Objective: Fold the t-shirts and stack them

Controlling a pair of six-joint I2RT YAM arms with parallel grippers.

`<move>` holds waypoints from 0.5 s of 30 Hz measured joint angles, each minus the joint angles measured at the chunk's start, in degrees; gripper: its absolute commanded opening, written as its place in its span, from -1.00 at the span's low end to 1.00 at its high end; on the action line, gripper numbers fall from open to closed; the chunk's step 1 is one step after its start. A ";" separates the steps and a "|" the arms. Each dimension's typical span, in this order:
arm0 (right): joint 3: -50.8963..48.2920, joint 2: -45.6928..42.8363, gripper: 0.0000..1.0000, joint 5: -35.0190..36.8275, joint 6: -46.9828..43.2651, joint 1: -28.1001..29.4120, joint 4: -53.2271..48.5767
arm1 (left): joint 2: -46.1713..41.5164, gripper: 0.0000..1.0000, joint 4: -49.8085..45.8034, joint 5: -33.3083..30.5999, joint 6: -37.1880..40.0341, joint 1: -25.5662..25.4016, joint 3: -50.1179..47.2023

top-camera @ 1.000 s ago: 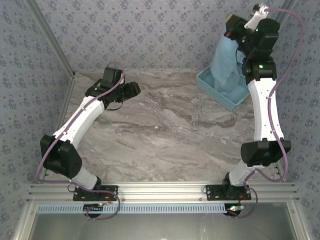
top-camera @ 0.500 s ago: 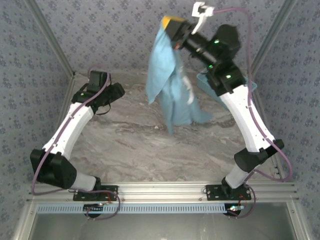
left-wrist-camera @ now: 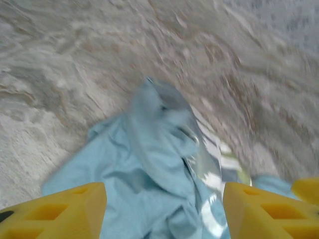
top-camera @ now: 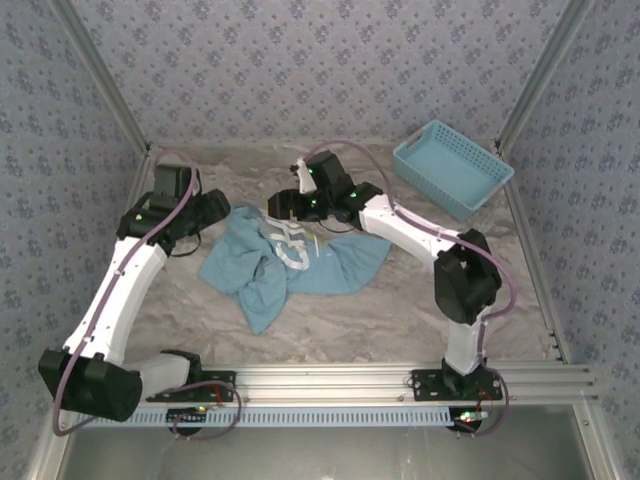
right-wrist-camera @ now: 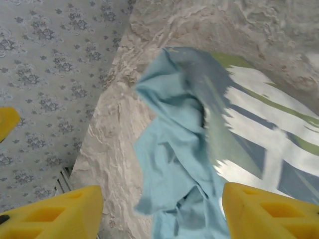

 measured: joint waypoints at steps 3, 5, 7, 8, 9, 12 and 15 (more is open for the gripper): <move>-8.94 -8.07 0.15 2.40 -0.13 -3.63 -1.68 | -0.42 0.22 -1.51 2.43 3.32 -6.51 -1.84; -15.28 -14.03 0.08 4.74 -0.02 -7.96 -3.50 | -0.28 0.21 -2.36 3.45 4.83 -12.33 -4.39; -21.38 -19.47 0.09 7.67 0.07 -12.90 -6.23 | 0.57 0.23 -3.80 4.15 5.09 -18.64 -8.26; -23.82 -21.33 0.11 9.20 0.09 -15.04 -7.74 | 1.51 0.26 -4.76 4.07 5.03 -21.46 -10.10; -26.01 -22.77 0.14 10.67 0.09 -16.61 -9.42 | 2.80 0.30 -5.68 3.82 4.79 -24.00 -11.85; -31.71 -25.40 0.22 12.72 0.20 -19.12 -13.38 | 8.28 0.38 -7.74 2.51 2.80 -30.34 -15.43; -35.10 -26.12 0.26 13.49 0.50 -20.17 -16.70 | 14.49 0.43 -9.22 0.00 0.31 -34.01 -16.28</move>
